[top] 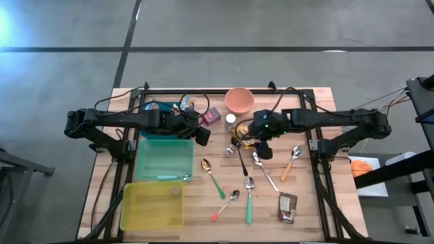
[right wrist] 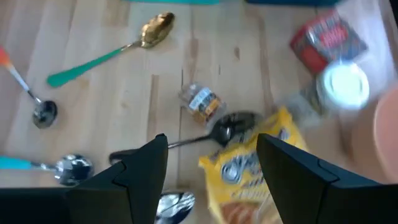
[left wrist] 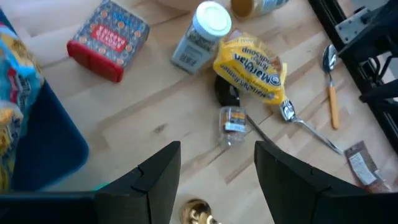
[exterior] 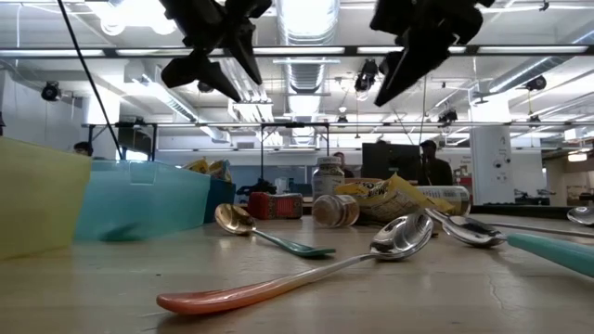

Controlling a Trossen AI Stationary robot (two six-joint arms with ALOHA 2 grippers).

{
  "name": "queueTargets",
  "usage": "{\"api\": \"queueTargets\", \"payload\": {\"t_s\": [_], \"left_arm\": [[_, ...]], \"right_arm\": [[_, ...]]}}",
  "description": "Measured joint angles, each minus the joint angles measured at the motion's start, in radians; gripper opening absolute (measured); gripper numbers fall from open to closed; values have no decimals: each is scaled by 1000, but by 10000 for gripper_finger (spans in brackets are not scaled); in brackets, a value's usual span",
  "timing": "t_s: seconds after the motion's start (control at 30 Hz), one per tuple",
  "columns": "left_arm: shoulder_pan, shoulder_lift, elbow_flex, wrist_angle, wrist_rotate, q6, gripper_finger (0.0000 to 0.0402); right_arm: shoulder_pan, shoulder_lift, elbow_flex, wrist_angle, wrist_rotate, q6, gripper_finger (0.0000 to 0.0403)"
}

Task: Pick & Place Food Item
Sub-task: Put the seasoning bottle into the yellow bin

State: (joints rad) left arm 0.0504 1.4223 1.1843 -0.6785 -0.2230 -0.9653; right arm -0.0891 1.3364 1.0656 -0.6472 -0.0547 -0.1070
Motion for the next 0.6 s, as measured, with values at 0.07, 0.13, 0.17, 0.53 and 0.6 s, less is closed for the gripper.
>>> {"api": "queueTargets", "payload": {"t_s": [0.07,0.13,0.17,0.53,0.6], "left_arm": [[-2,0,0,-10,21,-5,214],[-3,0,0,-32,50,-4,214],[-3,0,0,-50,67,-4,214],[-23,-30,-1,-226,101,44,214],[-27,-39,-1,-234,101,68,214]], "right_arm": [[0,37,30,-13,0,-89,241],[0,80,66,-34,-4,-181,241],[0,102,82,-48,-4,-224,241],[2,332,197,-108,-7,-415,241],[2,365,218,-95,-7,-441,241]]}}
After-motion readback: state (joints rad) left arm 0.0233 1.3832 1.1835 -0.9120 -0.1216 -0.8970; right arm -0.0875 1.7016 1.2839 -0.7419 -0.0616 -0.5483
